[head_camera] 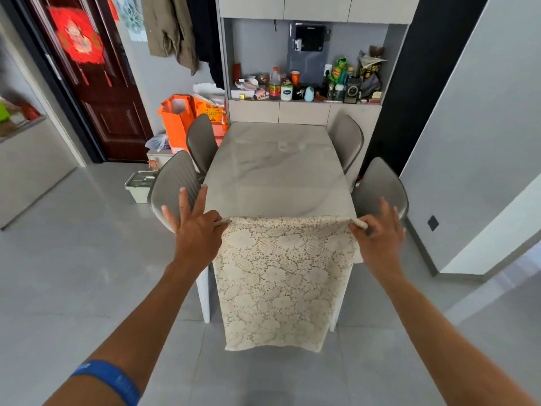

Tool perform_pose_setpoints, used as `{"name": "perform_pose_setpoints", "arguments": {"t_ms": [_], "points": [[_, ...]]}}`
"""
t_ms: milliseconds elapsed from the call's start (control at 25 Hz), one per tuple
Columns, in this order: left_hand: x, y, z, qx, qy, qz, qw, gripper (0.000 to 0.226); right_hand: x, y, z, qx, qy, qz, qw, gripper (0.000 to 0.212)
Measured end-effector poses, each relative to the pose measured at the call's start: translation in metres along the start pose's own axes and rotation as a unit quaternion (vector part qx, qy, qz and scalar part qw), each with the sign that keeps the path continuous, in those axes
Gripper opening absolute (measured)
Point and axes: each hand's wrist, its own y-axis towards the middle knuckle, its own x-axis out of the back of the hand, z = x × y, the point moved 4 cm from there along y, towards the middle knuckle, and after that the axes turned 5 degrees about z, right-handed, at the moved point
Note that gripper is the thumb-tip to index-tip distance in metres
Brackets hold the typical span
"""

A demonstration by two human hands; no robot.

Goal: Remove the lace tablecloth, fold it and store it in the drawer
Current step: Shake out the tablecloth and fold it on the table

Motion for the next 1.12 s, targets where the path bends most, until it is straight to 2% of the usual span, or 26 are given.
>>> {"name": "perform_pose_setpoints", "arguments": {"t_ms": [80, 200, 440, 560, 680, 800, 920, 1000, 1120], "points": [[-0.010, 0.045, 0.007, 0.006, -0.013, 0.005, 1.000, 0.023, -0.010, 0.031, 0.013, 0.026, -0.060, -0.039, 0.997, 0.014], [-0.021, 0.103, 0.011, -0.008, -0.044, -0.002, 0.999, 0.025, -0.020, 0.078, 0.024, 0.021, -0.064, -0.079, 0.995, 0.014], [-0.048, 0.230, 0.017, -0.016, -0.150, 0.007, 0.989, 0.021, -0.054, 0.206, 0.027, 0.020, -0.025, -0.074, 0.997, 0.014], [-0.068, 0.315, 0.012, -0.001, -0.124, 0.036, 0.992, 0.024, -0.081, 0.301, 0.019, 0.016, -0.026, -0.053, 0.998, 0.021], [-0.083, 0.419, -0.004, 0.019, -0.119, 0.026, 0.992, 0.027, -0.116, 0.418, 0.025, 0.004, 0.019, -0.034, 0.999, 0.023], [-0.075, 0.525, -0.023, 0.039, -0.137, 0.028, 0.989, 0.027, -0.134, 0.530, 0.042, -0.066, 0.096, -0.041, 0.992, 0.019], [-0.042, 0.608, -0.042, 0.059, -0.126, -0.070, 0.988, 0.025, -0.121, 0.616, 0.074, -0.084, 0.172, -0.106, 0.976, 0.016], [-0.023, 0.636, -0.052, 0.047, -0.147, -0.133, 0.979, 0.020, -0.103, 0.649, 0.088, -0.032, 0.201, -0.152, 0.967, 0.013], [-0.023, 0.632, -0.051, -0.006, -0.170, -0.175, 0.970, 0.011, -0.091, 0.656, 0.080, 0.040, 0.258, -0.155, 0.953, 0.005]]}}
